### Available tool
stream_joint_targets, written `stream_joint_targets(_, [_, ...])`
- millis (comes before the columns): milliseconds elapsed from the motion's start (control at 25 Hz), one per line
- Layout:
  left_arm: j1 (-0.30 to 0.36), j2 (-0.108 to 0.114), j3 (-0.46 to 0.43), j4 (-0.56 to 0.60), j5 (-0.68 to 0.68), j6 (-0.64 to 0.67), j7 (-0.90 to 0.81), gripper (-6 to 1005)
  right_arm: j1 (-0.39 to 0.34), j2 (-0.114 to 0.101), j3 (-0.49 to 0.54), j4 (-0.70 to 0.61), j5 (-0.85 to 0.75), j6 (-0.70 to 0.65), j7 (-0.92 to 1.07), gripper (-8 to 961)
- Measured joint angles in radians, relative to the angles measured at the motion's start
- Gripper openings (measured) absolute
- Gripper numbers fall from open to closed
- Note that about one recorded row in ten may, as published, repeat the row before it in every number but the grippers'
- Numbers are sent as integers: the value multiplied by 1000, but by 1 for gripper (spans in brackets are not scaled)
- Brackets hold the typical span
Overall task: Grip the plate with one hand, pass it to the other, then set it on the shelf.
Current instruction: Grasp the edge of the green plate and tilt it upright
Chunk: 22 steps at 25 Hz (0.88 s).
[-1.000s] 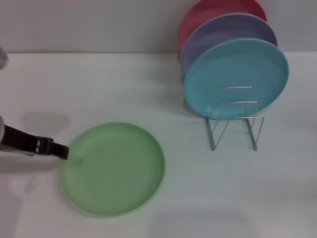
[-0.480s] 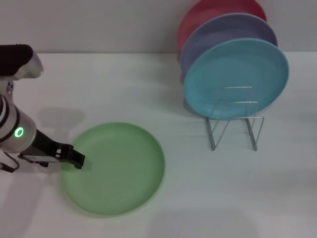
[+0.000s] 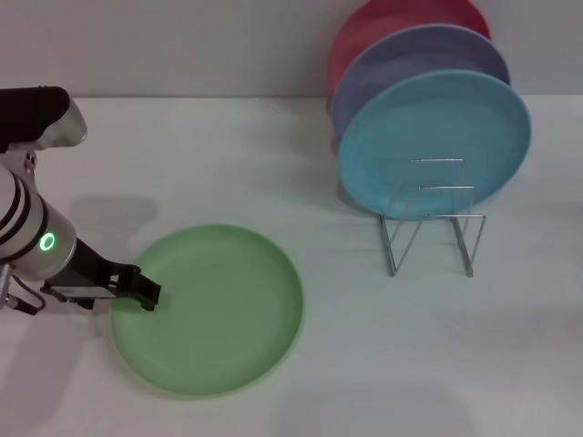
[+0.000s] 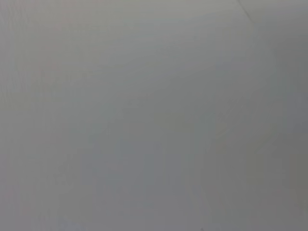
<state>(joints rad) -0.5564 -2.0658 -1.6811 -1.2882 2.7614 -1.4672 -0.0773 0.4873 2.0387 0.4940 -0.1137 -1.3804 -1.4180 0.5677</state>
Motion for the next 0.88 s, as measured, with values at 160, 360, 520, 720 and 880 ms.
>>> stream_joint_targets(160, [-3, 0, 4, 8, 11, 4, 0, 776, 2, -3, 0, 0, 0, 0, 2, 542])
stream_joint_targets(360, [-9, 0, 22, 21, 29, 6, -1, 774, 2, -5, 0, 0, 0, -1, 7, 543])
stream_joint_targets(520, [-13, -1, 26, 28, 38, 6, 6, 732, -1, -4, 2, 0, 0, -7, 8, 542])
stream_joint_targets(720, [-14, 0, 32, 28, 38, 2, 11, 533, -5, -1, 4, 1, 0, -9, 9, 542])
stream_joint_targets(880, [-14, 1, 42, 29, 38, -1, 12, 373, -7, 1, 5, 3, 0, -10, 11, 543])
